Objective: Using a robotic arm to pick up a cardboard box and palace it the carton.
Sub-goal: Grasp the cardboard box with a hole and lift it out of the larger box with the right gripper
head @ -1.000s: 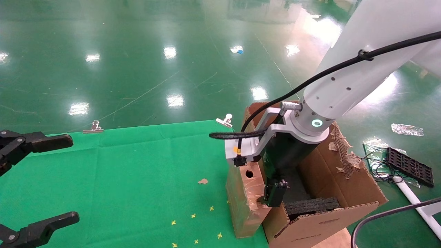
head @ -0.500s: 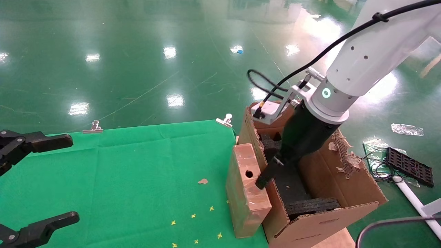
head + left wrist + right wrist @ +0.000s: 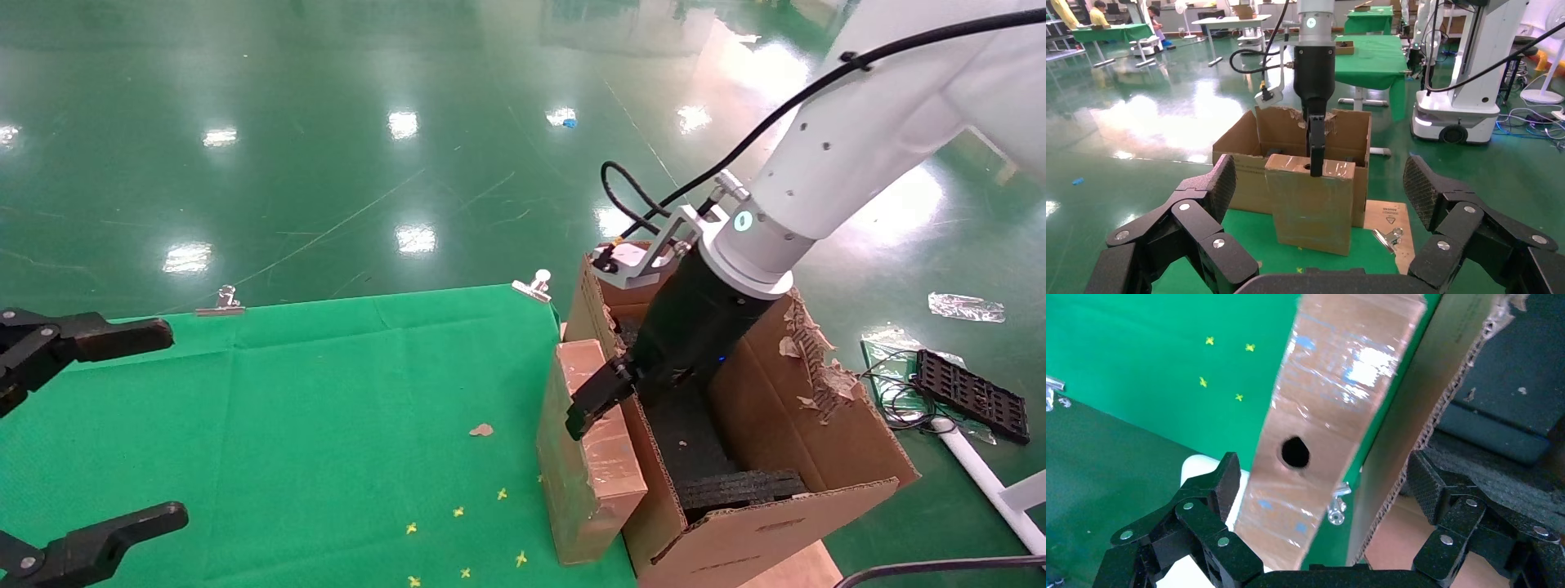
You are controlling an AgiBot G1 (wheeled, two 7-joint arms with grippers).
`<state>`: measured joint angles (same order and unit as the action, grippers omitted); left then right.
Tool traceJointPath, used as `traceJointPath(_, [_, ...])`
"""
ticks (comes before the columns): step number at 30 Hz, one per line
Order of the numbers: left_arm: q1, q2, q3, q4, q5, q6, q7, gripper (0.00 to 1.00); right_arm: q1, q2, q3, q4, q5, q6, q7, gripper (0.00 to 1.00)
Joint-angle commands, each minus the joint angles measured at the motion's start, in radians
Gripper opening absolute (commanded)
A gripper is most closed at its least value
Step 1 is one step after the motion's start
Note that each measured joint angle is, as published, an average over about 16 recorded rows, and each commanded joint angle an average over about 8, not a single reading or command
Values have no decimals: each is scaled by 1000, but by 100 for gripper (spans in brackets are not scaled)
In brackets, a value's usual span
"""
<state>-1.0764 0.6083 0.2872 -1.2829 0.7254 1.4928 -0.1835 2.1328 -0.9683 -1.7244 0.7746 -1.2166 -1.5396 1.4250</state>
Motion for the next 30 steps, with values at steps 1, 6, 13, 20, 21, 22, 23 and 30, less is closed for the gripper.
traceJointPath(1, [0, 0, 0, 0, 0, 0, 0, 100, -9, -13, -3, -15, 1, 5, 3, 98])
traceJointPath(6, [0, 0, 0, 0, 0, 0, 0, 100, -28, -38, -9, -43, -6, 21, -4, 49])
traceJointPath(13, [0, 0, 1, 0, -1, 0, 0, 59, -45, -60, -17, -58, -12, 21, -12, 0])
traceJointPath(20, [0, -1, 1, 0, -1, -1, 1, 0, -49, -69, -25, -62, -20, 15, -14, 0])
traceJointPath(21, [0, -1, 1, 0, -1, -1, 1, 0, -50, -70, -26, -62, -21, 14, -14, 0])
traceJointPath(22, [0, -1, 2, 0, -1, -1, 1, 0, -51, -71, -28, -62, -22, 13, -14, 0])
traceJointPath(23, [0, -1, 2, 0, -1, -1, 1, 0, -52, -72, -29, -62, -23, 12, -14, 0])
traceJointPath(30, [0, -1, 2, 0, -1, -1, 1, 0, -59, -80, -41, -69, -31, 1, -16, 0])
